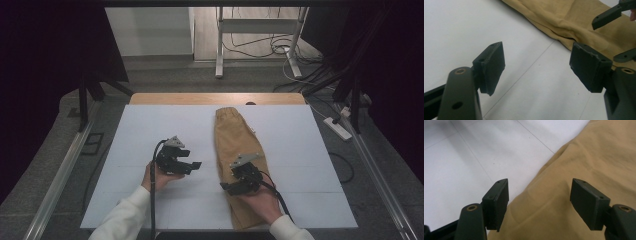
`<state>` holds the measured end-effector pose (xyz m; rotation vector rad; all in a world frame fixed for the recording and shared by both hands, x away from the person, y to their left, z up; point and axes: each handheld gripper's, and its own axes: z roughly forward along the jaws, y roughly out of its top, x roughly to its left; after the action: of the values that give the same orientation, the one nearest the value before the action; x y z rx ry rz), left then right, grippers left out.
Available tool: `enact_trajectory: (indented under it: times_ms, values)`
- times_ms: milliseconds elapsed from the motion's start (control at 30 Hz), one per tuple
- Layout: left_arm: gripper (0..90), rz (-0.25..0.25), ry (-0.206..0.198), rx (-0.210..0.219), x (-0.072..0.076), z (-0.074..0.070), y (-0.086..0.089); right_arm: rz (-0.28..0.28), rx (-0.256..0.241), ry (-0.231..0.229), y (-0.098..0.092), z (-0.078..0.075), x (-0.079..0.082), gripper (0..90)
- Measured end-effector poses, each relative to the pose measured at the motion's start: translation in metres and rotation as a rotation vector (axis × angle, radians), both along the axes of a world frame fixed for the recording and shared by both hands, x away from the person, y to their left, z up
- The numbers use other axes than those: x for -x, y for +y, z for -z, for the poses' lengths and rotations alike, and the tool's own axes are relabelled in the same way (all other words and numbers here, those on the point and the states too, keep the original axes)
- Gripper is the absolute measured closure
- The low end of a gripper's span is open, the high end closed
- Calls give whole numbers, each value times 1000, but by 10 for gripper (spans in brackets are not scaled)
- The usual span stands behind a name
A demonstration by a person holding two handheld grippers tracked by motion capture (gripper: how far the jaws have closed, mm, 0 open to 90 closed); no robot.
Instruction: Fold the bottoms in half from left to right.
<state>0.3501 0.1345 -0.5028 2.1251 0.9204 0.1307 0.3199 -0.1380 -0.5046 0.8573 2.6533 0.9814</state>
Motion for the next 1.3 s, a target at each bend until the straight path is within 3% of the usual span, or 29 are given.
enact_trajectory:
  times_ms: [233,433,633,833,1033,1300]
  values:
    - [276,2,4,-9,0,2,-1,-2,66,4,8,10,-3,286]
    - [273,4,14,-11,0,3,-1,-11,125,-29,12,16,0,282]
    - [270,4,11,-8,0,2,-2,21,130,-16,11,16,-1,289]
    - [271,3,9,-9,0,2,0,30,147,-9,10,12,-3,458]
    - [270,4,8,-10,0,2,-1,26,165,-22,8,10,-3,703]
    - [270,5,6,-12,-1,1,0,30,145,-7,3,8,-6,825]
